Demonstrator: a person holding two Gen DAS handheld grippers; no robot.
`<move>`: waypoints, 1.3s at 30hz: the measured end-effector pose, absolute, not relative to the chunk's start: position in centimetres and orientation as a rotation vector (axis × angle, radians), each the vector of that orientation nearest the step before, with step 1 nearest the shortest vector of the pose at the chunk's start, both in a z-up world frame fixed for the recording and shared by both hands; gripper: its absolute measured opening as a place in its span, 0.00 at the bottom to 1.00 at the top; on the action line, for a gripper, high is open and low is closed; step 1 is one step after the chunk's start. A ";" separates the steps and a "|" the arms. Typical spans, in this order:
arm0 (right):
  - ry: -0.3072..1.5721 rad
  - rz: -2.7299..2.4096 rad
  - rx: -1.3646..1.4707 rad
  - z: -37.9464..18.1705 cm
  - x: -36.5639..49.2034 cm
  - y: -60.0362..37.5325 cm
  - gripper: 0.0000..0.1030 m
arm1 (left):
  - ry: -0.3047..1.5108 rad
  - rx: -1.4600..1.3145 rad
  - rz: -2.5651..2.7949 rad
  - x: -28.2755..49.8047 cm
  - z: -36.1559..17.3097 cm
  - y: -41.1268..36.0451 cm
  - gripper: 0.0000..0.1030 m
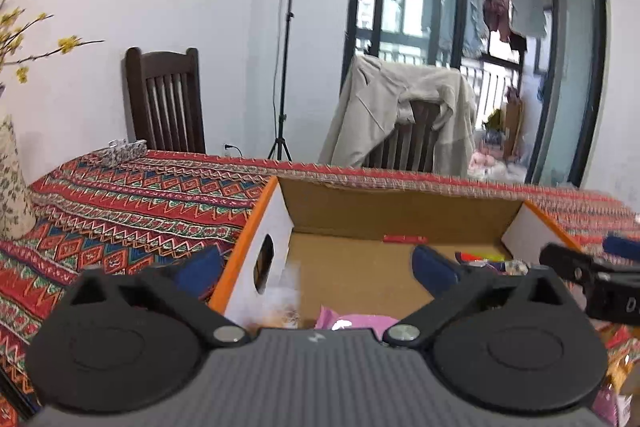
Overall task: Organize snacks
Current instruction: 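Lower both held packets into the cardboard box and open both grippers, then move both open grippers back from the box toward the snack pile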
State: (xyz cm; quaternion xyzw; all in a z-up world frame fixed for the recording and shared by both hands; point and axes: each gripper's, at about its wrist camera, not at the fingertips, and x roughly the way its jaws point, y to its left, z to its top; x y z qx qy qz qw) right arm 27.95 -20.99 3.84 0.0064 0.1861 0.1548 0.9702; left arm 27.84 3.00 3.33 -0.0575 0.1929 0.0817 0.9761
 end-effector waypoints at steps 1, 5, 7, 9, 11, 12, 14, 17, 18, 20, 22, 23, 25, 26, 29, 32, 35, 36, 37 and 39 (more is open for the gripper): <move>0.381 0.314 0.017 3.8 27.9 -21.1 1.00 | 0.384 -0.121 0.173 27.8 3.3 3.1 1.00; 0.390 0.305 0.014 3.6 27.8 -21.1 1.00 | 0.396 -0.140 0.184 28.2 3.3 3.6 1.00; 0.396 0.304 0.009 3.5 27.8 -20.9 1.00 | 0.400 -0.142 0.184 28.3 3.2 3.7 1.00; 0.397 0.301 0.005 3.6 27.8 -20.9 1.00 | 0.401 -0.141 0.183 28.2 3.2 3.7 1.00; 0.394 0.300 0.006 3.6 27.7 -21.0 1.00 | 0.399 -0.136 0.186 28.2 3.1 3.6 1.00; 0.394 0.299 0.007 3.6 27.7 -21.0 1.00 | 0.399 -0.136 0.186 28.2 3.1 3.6 1.00; 0.394 0.296 0.006 3.6 27.6 -21.0 1.00 | 0.400 -0.135 0.188 28.2 3.1 3.6 1.00; 0.400 0.300 0.007 3.7 27.6 -21.0 1.00 | 0.405 -0.134 0.184 28.3 2.9 3.5 1.00; 0.399 0.305 0.009 3.9 27.6 -21.0 1.00 | 0.407 -0.130 0.188 28.4 2.9 3.5 1.00; 0.393 0.307 0.015 4.3 27.5 -21.2 1.00 | 0.403 -0.126 0.200 28.4 3.0 3.4 1.00; 0.388 0.306 0.020 4.7 27.3 -21.4 1.00 | 0.407 -0.124 0.209 28.3 3.2 3.3 1.00; 0.386 0.307 0.024 4.9 27.2 -21.4 1.00 | 0.409 -0.127 0.213 28.3 3.3 3.3 1.00; 0.387 0.306 0.027 5.3 27.0 -21.5 1.00 | 0.412 -0.132 0.220 28.1 3.6 3.3 1.00; 0.389 0.307 0.026 5.4 26.9 -21.6 1.00 | 0.414 -0.135 0.222 28.1 3.9 3.2 1.00; 0.397 0.313 0.024 6.0 26.5 -21.7 1.00 | 0.412 -0.157 0.213 27.5 4.7 3.3 1.00; 0.400 0.318 0.025 6.6 25.7 -22.1 1.00 | 0.403 -0.163 0.210 26.6 5.2 3.4 1.00; 0.401 0.317 0.013 6.8 24.6 -22.4 1.00 | 0.406 -0.160 0.208 25.5 5.3 3.4 1.00; 0.402 0.318 0.009 6.9 24.2 -22.5 1.00 | 0.406 -0.159 0.208 25.0 5.3 3.3 1.00; 0.404 0.319 0.004 6.9 23.8 -22.6 1.00 | 0.404 -0.158 0.208 24.6 5.4 3.3 1.00; 0.408 0.318 -0.006 6.9 23.1 -22.7 1.00 | 0.401 -0.155 0.207 23.6 5.5 3.4 1.00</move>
